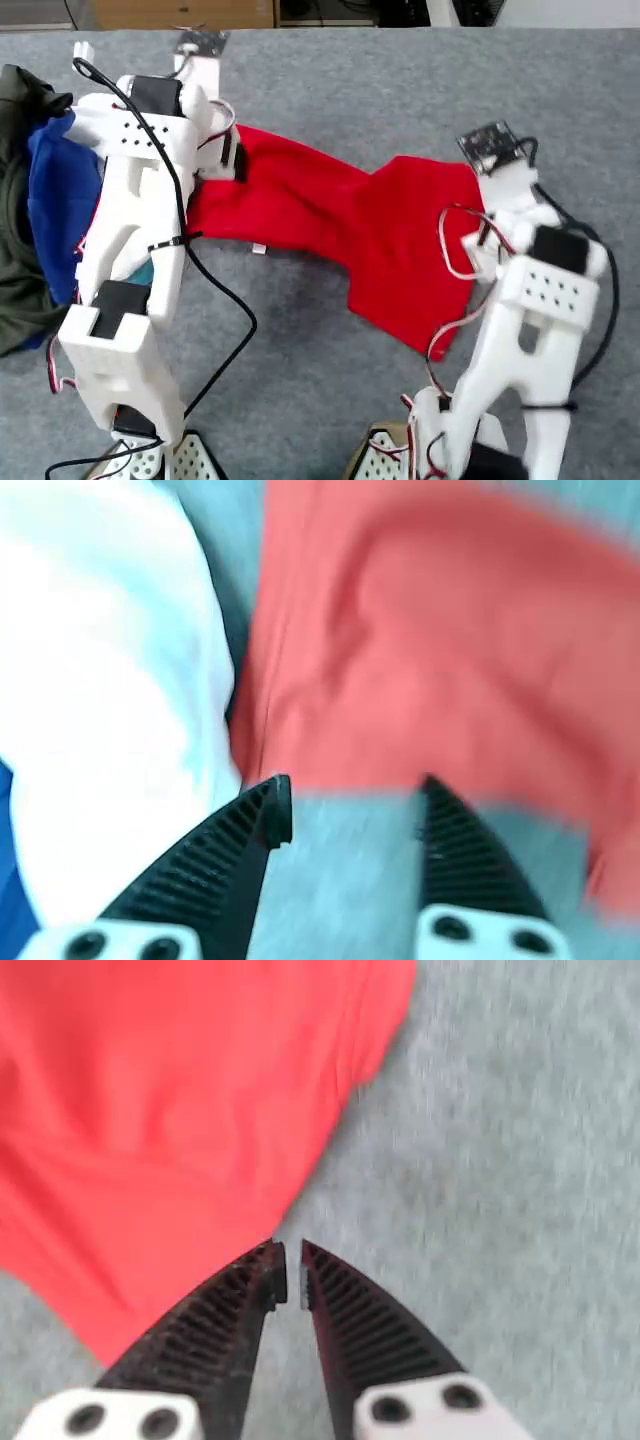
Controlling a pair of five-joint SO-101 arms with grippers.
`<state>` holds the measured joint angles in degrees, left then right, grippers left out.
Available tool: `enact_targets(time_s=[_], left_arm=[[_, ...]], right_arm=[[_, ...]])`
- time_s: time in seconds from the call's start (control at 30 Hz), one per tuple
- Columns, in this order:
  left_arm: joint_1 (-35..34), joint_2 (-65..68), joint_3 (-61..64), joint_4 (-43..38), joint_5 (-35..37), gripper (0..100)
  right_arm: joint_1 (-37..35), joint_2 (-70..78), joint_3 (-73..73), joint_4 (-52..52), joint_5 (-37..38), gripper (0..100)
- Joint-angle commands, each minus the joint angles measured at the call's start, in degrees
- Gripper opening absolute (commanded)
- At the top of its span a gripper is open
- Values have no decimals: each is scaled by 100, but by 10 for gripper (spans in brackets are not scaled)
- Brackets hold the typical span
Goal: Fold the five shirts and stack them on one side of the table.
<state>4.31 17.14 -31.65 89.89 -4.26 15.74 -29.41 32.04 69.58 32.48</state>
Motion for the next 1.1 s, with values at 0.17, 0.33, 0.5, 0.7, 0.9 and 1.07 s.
enact_targets(time_s=[0.17, 0.33, 0.5, 0.7, 0.9, 1.07], left_arm=[[26, 1226, -97, -2013, 765, 34], [-53, 1912, -97, -2778, 1108, 34], [-79, 2387, -97, -3560, 1152, 39], [-299, 3020, -97, -4246, 1116, 36], [-835, 3609, -1213, -3648, 1108, 35], [-993, 4330, -2435, -2989, 1108, 35]], right_arm=[[-514, 2967, -2360, -580, -914, 30], [-409, 4804, -3820, -413, -1055, 30], [-382, 6105, -4831, -316, -1055, 30], [31, 6967, -5429, -167, -1099, 3], [690, 7143, -5798, -167, -923, 4], [734, 7134, -5824, -18, -774, 4]])
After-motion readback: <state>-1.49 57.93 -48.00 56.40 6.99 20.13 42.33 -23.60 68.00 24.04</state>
